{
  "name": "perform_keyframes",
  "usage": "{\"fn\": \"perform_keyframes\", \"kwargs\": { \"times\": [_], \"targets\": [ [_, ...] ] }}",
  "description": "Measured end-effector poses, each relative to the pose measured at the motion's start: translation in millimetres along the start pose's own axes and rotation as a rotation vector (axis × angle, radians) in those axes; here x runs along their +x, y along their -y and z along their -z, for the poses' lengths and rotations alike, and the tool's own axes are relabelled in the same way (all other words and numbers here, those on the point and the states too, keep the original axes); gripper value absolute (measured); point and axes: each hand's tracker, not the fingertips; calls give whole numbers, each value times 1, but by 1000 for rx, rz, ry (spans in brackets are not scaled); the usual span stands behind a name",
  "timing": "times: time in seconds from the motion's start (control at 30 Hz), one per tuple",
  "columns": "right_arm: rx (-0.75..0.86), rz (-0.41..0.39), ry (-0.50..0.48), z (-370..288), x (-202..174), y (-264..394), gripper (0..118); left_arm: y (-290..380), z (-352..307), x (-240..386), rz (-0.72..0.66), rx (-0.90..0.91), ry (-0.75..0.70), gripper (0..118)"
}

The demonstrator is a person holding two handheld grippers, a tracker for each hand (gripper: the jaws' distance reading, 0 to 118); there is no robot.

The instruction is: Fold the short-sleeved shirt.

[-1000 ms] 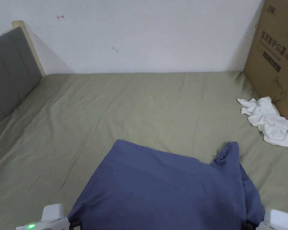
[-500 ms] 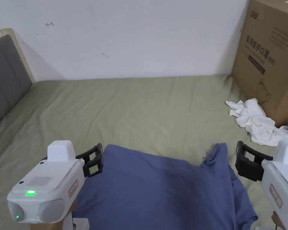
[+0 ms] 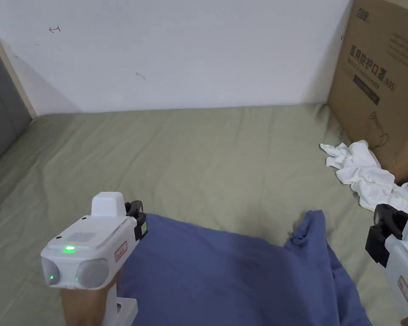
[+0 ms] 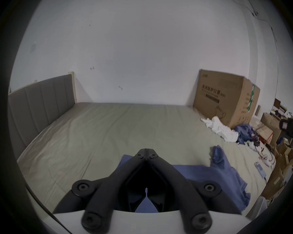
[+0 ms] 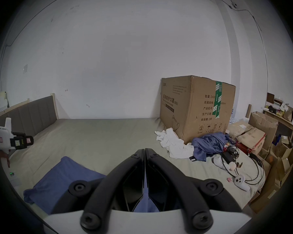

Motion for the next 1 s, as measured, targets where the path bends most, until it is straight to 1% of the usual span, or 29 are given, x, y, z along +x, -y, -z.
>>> {"fn": "perform_keyframes", "kwargs": {
  "times": [0.1, 0.17, 0.27, 0.3, 0.33, 0.37, 0.4, 0.43, 0.5, 0.53, 0.6, 0.7, 0.77, 0.8, 0.83, 0.87, 0.9, 0.93, 0.97, 1.0],
  "targets": [
    [-26, -6, 11, -5, -3, 3, 1, -4, 57, -15, 29, -82, 14, 0],
    [-46, -10, 19, -9, -5, 5, 1, -3, 96, -23, 77, -144, 27, 0],
    [-80, -17, 30, -2, -6, 10, 1, -2, 153, -38, 40, -259, 33, 0],
    [-91, -16, 33, 1, -7, 12, 1, 1, 168, -41, 61, -274, 14, 0],
    [-102, -17, 39, 4, -7, 14, 1, 3, 186, -44, 85, -328, -5, 0],
    [-116, -21, 47, 7, -8, 16, 1, 6, 199, -47, 77, -347, -4, 4],
    [-128, -22, 54, 10, -8, 18, 1, 10, 214, -50, 76, -364, -19, 16],
    [-134, -19, 55, 12, -7, 20, 1, 12, 227, -55, 62, -423, -22, 32],
    [-149, -9, 61, 17, -7, 24, 1, 19, 252, -61, 31, -511, -30, 69],
    [-154, -8, 63, 18, -7, 25, 1, 22, 262, -63, 18, -540, -38, 74],
    [-165, -14, 63, 20, -8, 29, 1, 28, 280, -67, 13, -586, -27, 74],
    [-180, -32, 62, 18, -8, 33, 1, 35, 298, -64, 20, -622, -55, 73],
    [-189, -33, 65, 15, -7, 36, 1, 40, 304, -62, 28, -655, -56, 69],
    [-194, -32, 66, 13, -5, 37, 1, 40, 303, -61, 21, -643, -64, 65],
    [-199, -29, 68, 13, -5, 37, 1, 38, 301, -59, 15, -643, -67, 53],
    [-205, -22, 70, 13, -5, 37, 1, 37, 297, -56, 21, -636, -61, 36],
    [-210, -16, 71, 13, -4, 38, 1, 36, 293, -54, 34, -625, -57, 12],
    [-217, -9, 71, 13, -2, 39, 1, 35, 289, -53, 44, -616, -25, 2],
    [-227, 2, 70, 13, -3, 39, 1, 34, 285, -52, 33, -615, -5, 1],
    [-246, 7, 65, 13, -3, 40, 1, 33, 279, -49, 37, -608, -26, 1]
  ]
}}
